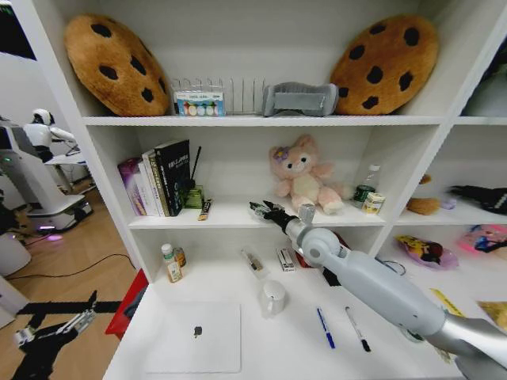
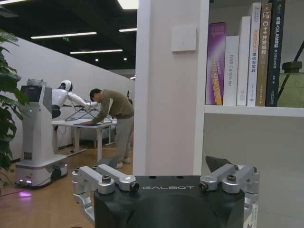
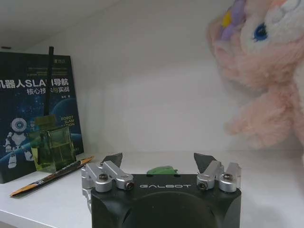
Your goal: Organize the objects on the table.
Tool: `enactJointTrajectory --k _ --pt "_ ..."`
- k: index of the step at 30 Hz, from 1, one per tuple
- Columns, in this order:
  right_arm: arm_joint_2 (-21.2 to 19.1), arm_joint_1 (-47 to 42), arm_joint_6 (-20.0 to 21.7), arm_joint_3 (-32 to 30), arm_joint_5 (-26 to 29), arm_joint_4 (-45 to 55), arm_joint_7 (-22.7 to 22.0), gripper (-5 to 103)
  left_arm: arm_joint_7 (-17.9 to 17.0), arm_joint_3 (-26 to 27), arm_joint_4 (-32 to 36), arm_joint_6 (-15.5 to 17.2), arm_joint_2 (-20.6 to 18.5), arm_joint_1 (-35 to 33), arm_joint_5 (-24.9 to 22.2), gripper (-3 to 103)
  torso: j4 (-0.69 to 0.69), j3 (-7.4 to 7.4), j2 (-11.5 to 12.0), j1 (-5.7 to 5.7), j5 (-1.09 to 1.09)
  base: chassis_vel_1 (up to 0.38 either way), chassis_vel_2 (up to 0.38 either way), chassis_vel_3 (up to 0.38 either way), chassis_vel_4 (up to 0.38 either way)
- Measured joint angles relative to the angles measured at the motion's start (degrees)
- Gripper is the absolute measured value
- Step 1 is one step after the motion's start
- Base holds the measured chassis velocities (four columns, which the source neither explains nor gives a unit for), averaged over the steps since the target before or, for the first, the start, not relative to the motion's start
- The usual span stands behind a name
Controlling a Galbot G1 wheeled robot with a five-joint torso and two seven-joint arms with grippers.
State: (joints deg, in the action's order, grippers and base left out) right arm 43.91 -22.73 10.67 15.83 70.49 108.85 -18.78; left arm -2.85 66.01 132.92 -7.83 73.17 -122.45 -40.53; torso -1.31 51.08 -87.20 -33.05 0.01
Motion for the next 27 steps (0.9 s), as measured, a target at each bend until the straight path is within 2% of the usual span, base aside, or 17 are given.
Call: enactJointTrajectory --k 1,4,5,7,8,10,12,13,16,17,18,21,22,24,25,27 --pt "0.0 0.0 0.0 0.0 0.0 0.0 0.0 82 0.0 0.0 0.0 0.0 0.0 0.0 0.0 100 0.0 0.0 0.0 0.0 0.0 0.0 0.0 0.0 0.0" --pt "-4.6 -6.9 0.5 -8.6 -2.9 9.0 -0.2 97 0.0 0.0 0.0 0.0 0.0 0.0 0.0 100 0.0 0.0 0.0 0.0 0.01 0.0 0.0 0.0 0.0" --pt "-4.6 -6.9 0.5 -8.6 -2.9 9.0 -0.2 97 0.0 0.0 0.0 0.0 0.0 0.0 0.0 100 0.0 0.0 0.0 0.0 0.01 0.0 0.0 0.0 0.0" --pt "-8.2 -11.8 0.6 -14.2 -4.7 15.0 -0.2 100 0.0 0.0 0.0 0.0 0.0 0.0 0.0 100 -0.02 -0.01 0.0 0.0 -0.01 0.0 0.0 0.0 0.0" --pt "-8.2 -11.8 0.6 -14.2 -4.7 15.0 -0.2 100 0.0 0.0 0.0 0.0 0.0 0.0 0.0 100 -0.02 -0.01 0.0 0.0 -0.01 0.0 0.0 0.0 0.0" --pt "-12.1 -19.9 0.6 -22.1 -7.0 20.6 -0.8 100 0.0 0.0 0.0 0.0 0.0 0.0 0.0 100 -0.02 -0.01 0.0 0.01 -0.03 0.0 0.0 0.0 0.0" --pt "-13.2 -27.8 1.1 -28.6 -8.0 24.4 -2.6 100 0.0 0.0 0.0 0.0 0.0 0.0 0.0 100 -0.04 -0.01 0.0 0.01 0.02 0.0 0.0 0.0 0.0" --pt "-13.2 -27.8 1.1 -28.6 -8.0 24.4 -2.6 100 0.0 0.0 0.0 0.0 0.0 0.0 0.0 100 -0.04 -0.01 0.0 0.01 0.02 0.0 0.0 0.0 0.0" --pt "-11.7 -40.2 3.0 -40.7 -8.1 29.2 -5.4 100 0.0 0.0 0.0 0.0 0.0 0.0 0.0 100 0.01 -0.01 0.0 0.01 0.0 0.0 0.0 0.0 0.0" --pt "-11.1 -43.8 3.6 -43.4 -8.3 30.3 -6.1 100 0.0 0.0 0.0 0.0 0.0 0.0 0.0 100 0.01 -0.01 0.0 0.01 0.0 0.0 0.0 0.0 0.0" --pt "-11.1 -43.8 3.6 -43.4 -8.3 30.3 -6.1 100 0.0 0.0 0.0 0.0 0.0 0.0 0.0 100 0.01 -0.01 0.0 0.01 0.0 0.0 0.0 0.0 0.0" --pt "-7.2 -59.6 6.2 -53.1 -10.9 34.2 -8.7 100 0.0 0.0 0.0 0.0 0.0 0.0 0.0 100 -0.01 -0.01 0.0 0.01 -0.01 0.0 0.0 0.0 0.0" --pt "-7.2 -59.6 6.2 -53.1 -10.9 34.2 -8.7 100 0.0 0.0 0.0 0.0 0.0 0.0 0.0 100 -0.01 -0.01 0.0 0.01 -0.01 0.0 0.0 0.0 0.0" --pt "-2.7 -68.6 8.2 -56.5 -12.9 34.9 -10.6 100 0.0 0.0 0.0 0.0 0.0 0.0 0.0 100 -0.02 -0.01 0.0 0.01 0.0 0.0 0.0 0.0 0.0" --pt "-2.7 -68.6 8.2 -56.5 -12.9 34.9 -10.6 100 0.0 0.0 0.0 0.0 0.0 0.0 0.0 100 -0.02 -0.01 0.0 0.01 0.0 0.0 0.0 0.0 0.0" --pt "0.3 -73.7 10.2 -56.9 -14.8 34.9 -11.9 100 0.0 0.0 0.0 0.0 0.0 0.0 0.0 100 -0.01 -0.01 0.0 0.01 0.0 0.0 0.0 0.0 0.0"
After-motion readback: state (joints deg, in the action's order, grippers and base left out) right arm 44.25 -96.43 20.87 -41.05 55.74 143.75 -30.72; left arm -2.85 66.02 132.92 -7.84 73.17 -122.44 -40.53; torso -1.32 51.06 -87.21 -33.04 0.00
